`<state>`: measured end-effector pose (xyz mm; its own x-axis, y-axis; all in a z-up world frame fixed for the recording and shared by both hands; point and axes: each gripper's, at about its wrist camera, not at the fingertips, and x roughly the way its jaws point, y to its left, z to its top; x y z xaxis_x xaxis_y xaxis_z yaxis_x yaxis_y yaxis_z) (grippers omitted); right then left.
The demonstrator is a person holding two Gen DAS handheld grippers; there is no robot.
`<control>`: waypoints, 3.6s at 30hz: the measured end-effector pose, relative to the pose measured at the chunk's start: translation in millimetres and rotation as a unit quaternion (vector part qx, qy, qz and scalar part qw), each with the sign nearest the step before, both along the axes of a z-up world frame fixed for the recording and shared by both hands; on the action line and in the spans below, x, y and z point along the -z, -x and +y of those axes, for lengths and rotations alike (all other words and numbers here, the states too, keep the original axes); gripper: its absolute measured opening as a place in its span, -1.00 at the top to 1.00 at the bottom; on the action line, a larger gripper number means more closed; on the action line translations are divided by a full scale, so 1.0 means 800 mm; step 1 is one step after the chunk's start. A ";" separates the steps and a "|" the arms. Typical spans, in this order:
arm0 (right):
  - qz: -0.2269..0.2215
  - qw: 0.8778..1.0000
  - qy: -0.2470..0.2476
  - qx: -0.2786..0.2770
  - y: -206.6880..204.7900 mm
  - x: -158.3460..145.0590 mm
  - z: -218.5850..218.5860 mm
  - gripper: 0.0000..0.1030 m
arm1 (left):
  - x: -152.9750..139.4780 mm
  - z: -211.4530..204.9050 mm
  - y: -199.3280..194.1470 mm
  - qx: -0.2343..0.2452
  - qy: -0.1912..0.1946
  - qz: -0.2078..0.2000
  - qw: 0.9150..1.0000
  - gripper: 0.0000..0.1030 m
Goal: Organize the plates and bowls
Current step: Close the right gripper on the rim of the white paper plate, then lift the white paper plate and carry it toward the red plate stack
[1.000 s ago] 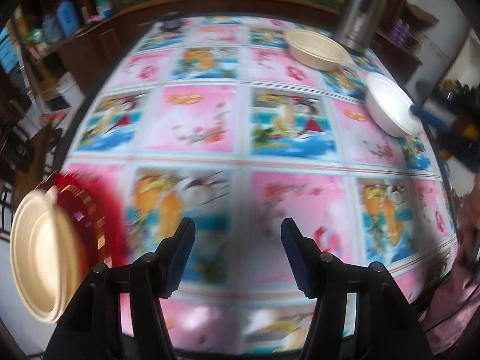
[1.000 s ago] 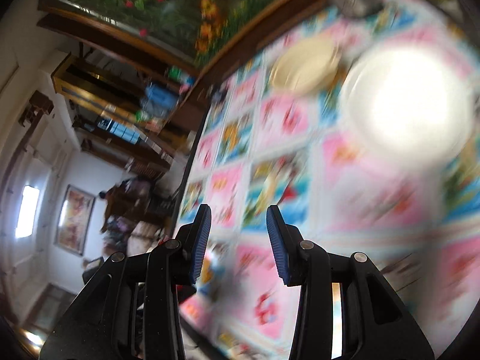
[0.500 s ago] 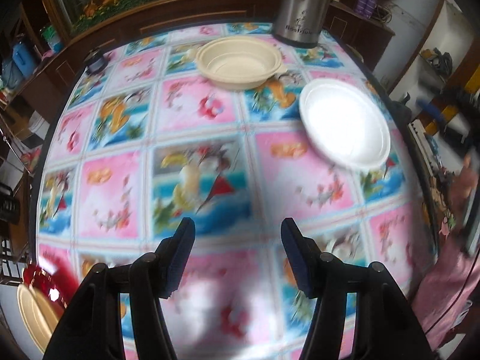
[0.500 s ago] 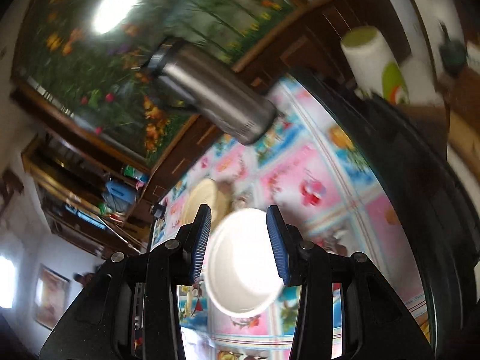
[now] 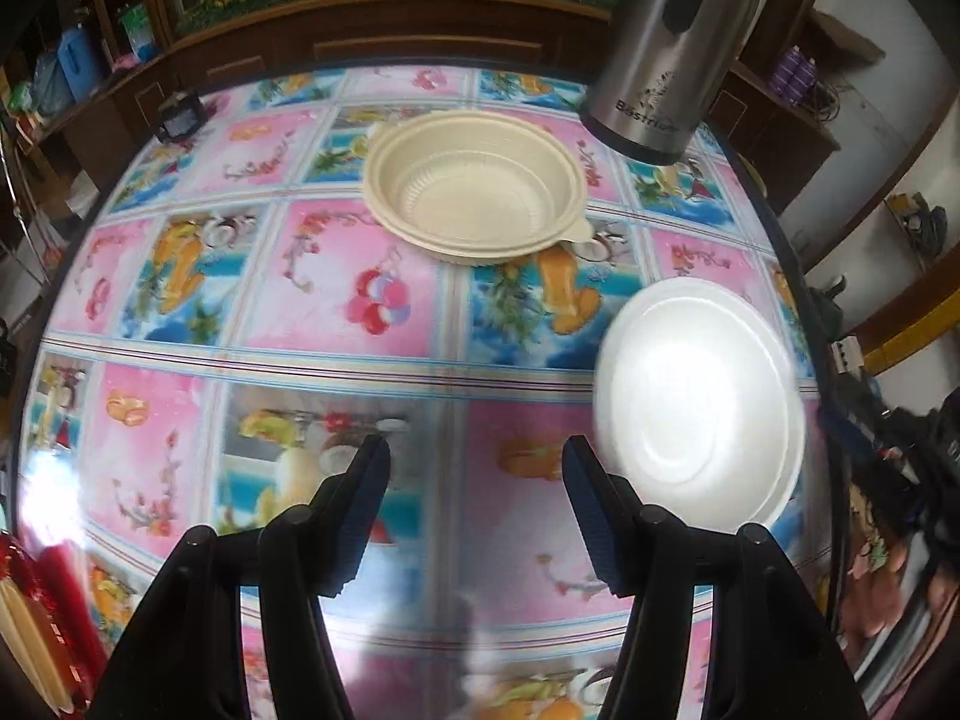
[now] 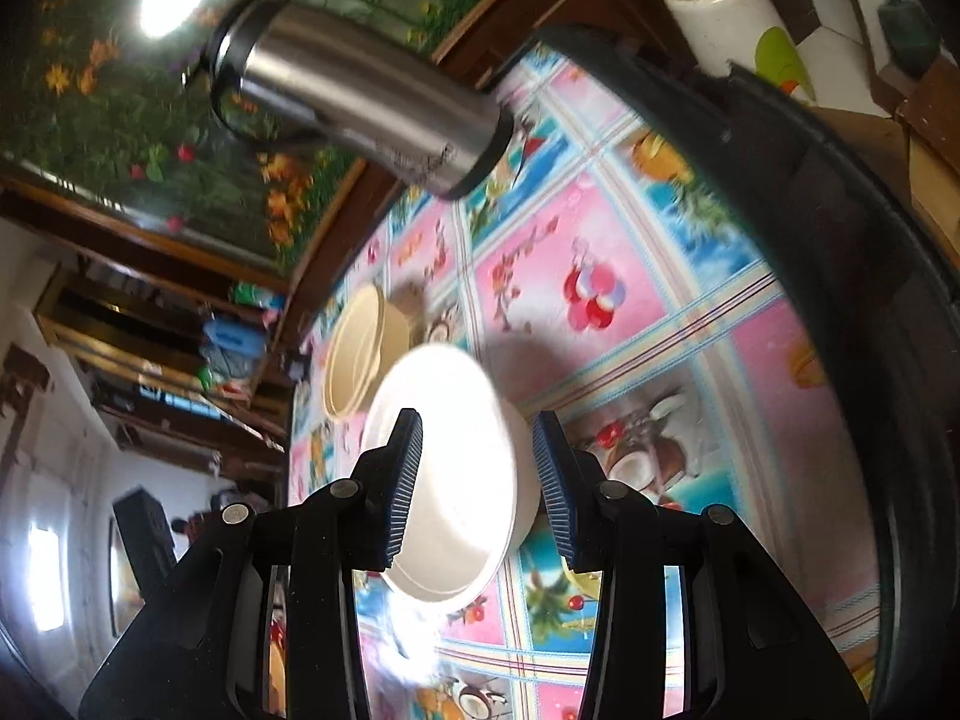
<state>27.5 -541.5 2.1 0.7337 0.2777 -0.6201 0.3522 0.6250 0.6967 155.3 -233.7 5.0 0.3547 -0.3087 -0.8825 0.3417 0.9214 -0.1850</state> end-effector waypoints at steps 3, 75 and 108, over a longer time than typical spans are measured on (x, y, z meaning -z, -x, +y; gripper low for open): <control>0.013 1.000 0.010 -0.011 -0.008 0.007 0.012 0.27 | 0.002 -0.011 0.002 -0.004 0.001 -0.005 1.000 -0.16; 0.001 0.994 0.062 -0.093 -0.007 0.026 0.192 0.82 | 0.025 0.133 0.070 -0.051 0.087 -0.042 0.994 0.78; -0.050 0.960 0.144 -0.234 -0.007 -0.056 0.479 0.81 | -0.025 0.409 0.154 -0.173 0.114 -0.165 0.964 0.78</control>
